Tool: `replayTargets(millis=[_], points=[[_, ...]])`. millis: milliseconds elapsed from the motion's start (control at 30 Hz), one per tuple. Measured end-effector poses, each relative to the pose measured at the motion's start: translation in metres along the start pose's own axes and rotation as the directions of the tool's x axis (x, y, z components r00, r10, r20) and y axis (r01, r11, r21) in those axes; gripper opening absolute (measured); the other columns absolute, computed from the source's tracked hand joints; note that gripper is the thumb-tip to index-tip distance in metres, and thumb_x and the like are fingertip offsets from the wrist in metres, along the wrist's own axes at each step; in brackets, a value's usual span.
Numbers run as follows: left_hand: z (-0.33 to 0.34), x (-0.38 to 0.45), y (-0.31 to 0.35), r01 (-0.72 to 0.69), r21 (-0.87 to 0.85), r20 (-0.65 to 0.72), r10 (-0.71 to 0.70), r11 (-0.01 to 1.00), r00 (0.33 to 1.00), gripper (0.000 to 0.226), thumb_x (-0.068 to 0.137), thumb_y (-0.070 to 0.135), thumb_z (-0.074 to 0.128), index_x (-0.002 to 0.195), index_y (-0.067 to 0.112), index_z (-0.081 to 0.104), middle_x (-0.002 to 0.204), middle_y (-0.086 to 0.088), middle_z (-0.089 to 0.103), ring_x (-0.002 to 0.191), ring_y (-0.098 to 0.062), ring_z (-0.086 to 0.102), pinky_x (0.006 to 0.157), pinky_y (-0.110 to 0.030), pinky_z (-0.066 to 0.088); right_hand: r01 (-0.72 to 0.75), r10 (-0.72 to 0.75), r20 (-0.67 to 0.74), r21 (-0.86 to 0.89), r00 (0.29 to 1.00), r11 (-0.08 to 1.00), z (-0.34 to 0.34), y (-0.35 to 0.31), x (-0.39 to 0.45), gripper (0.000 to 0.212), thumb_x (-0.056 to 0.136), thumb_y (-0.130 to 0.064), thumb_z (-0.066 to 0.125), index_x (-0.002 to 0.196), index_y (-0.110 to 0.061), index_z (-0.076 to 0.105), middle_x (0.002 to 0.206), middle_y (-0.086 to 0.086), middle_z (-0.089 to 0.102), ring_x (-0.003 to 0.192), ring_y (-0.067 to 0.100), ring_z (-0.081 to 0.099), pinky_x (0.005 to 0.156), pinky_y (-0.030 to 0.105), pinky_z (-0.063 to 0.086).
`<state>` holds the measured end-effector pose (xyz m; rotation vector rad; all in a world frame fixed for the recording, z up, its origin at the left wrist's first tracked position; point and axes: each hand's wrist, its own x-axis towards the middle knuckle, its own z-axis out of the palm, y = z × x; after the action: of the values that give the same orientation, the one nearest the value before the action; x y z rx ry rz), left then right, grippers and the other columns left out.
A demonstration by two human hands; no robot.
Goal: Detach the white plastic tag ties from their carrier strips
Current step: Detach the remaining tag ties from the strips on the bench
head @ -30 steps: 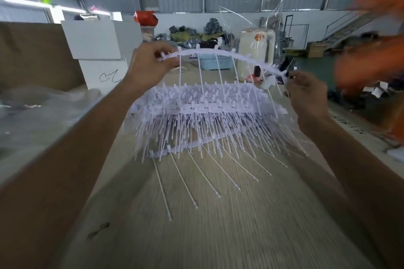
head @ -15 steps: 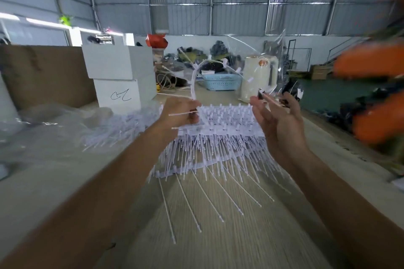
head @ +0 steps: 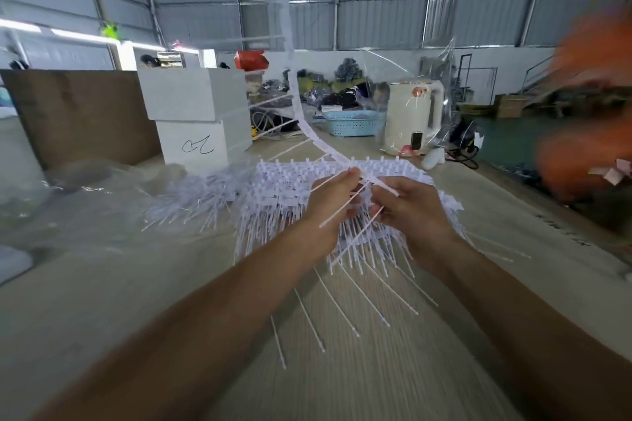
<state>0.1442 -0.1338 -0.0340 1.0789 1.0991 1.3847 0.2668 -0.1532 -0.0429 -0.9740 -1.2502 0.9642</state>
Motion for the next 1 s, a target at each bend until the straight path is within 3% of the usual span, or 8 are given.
replayTargets(millis=[167, 367, 500, 633, 733, 800, 867, 1000], points=[[-0.005, -0.017, 0.005, -0.047, 0.231, 0.121, 0.019, 0.972, 0.992, 0.02, 0.1, 0.02, 0.059, 0.105, 0.009, 0.074, 0.083, -0.001, 0.069, 0.071, -0.014, 0.062, 0.056, -0.022, 0.052, -0.118, 0.133, -0.074, 0.178, 0.988, 0.977, -0.018, 0.003, 0.013, 0.009, 0.097, -0.002, 0.06, 0.089, -0.006, 0.064, 0.068, 0.006, 0.056, 0.054, 0.011, 0.053, 0.05, 0.02, 0.049], [-0.025, -0.018, 0.015, -0.56, 0.728, 0.384, 0.442, 0.396, 0.811, 0.022, 0.098, 0.017, 0.056, 0.108, 0.023, 0.074, 0.121, 0.008, 0.063, 0.105, -0.007, 0.058, 0.088, -0.022, 0.041, -0.239, 0.242, 0.024, 0.276, 0.97, 0.931, -0.018, 0.012, 0.016, 0.012, 0.1, -0.002, 0.055, 0.092, -0.01, 0.058, 0.074, 0.009, 0.058, 0.055, 0.012, 0.054, 0.05, 0.02, 0.05], [-0.041, -0.016, 0.017, -0.676, 0.687, 0.45, 0.574, 0.267, 0.684, 0.032, 0.093, -0.002, 0.055, 0.108, 0.019, 0.073, 0.12, 0.002, 0.067, 0.11, -0.017, 0.061, 0.096, -0.034, 0.049, -0.182, 0.179, 0.047, 0.426, 0.983, 0.886, -0.022, -0.002, 0.019, 0.015, 0.1, -0.003, 0.054, 0.111, -0.011, 0.061, 0.095, 0.008, 0.071, 0.061, 0.01, 0.056, 0.054, 0.021, 0.051], [-0.054, -0.009, 0.019, -0.586, 0.698, 0.387, 0.471, 0.412, 0.793, 0.031, 0.089, -0.007, 0.056, 0.092, 0.016, 0.076, 0.09, 0.004, 0.075, 0.073, 0.0, 0.068, 0.068, -0.028, 0.055, -0.175, 0.125, 0.129, 0.536, 0.984, 0.826, -0.03, -0.013, 0.02, 0.026, 0.101, -0.002, 0.051, 0.125, -0.005, 0.061, 0.125, 0.015, 0.068, 0.061, 0.009, 0.048, 0.053, 0.017, 0.048], [-0.066, -0.006, 0.027, -0.359, 0.731, 0.411, 0.046, 0.58, 0.911, 0.024, 0.097, 0.008, 0.059, 0.117, 0.015, 0.071, 0.111, -0.003, 0.074, 0.091, -0.008, 0.072, 0.086, -0.034, 0.059, -0.184, 0.108, 0.159, 0.62, 0.981, 0.763, -0.034, -0.016, 0.022, 0.026, 0.1, 0.001, 0.048, 0.122, -0.006, 0.062, 0.127, 0.017, 0.067, 0.057, 0.008, 0.043, 0.054, 0.018, 0.047], [-0.083, -0.008, 0.045, -0.296, 0.711, 0.559, -0.258, 0.638, 0.788, 0.035, 0.099, 0.022, 0.06, 0.134, 0.017, 0.06, 0.131, -0.004, 0.066, 0.114, -0.017, 0.067, 0.1, -0.038, 0.054, -0.173, 0.1, 0.147, 0.662, 0.984, 0.729, -0.039, -0.016, 0.023, 0.027, 0.098, 0.001, 0.049, 0.12, -0.006, 0.062, 0.114, 0.014, 0.07, 0.057, 0.009, 0.042, 0.055, 0.018, 0.047], [-0.103, -0.005, 0.071, -0.376, 0.525, 0.729, -0.175, 0.763, 0.662, 0.039, 0.1, 0.03, 0.054, 0.137, 0.017, 0.059, 0.139, -0.003, 0.061, 0.125, -0.02, 0.061, 0.1, -0.037, 0.053, -0.173, 0.099, 0.145, 0.712, 0.984, 0.681, -0.045, -0.017, 0.023, 0.025, 0.097, 0.001, 0.048, 0.116, -0.004, 0.063, 0.105, 0.014, 0.071, 0.056, 0.01, 0.042, 0.055, 0.019, 0.046], [-0.109, 0.007, 0.111, -0.432, 0.121, 0.421, 0.348, 0.894, 0.838, 0.021, 0.102, 0.024, 0.053, 0.112, 0.017, 0.071, 0.121, -0.01, 0.071, 0.107, -0.026, 0.07, 0.082, -0.036, 0.06, -0.197, 0.083, 0.182, 0.814, 0.98, 0.546, -0.048, -0.016, 0.018, 0.03, 0.096, 0.005, 0.04, 0.12, -0.003, 0.057, 0.097, 0.015, 0.067, 0.056, 0.009, 0.038, 0.055, 0.017, 0.045]])
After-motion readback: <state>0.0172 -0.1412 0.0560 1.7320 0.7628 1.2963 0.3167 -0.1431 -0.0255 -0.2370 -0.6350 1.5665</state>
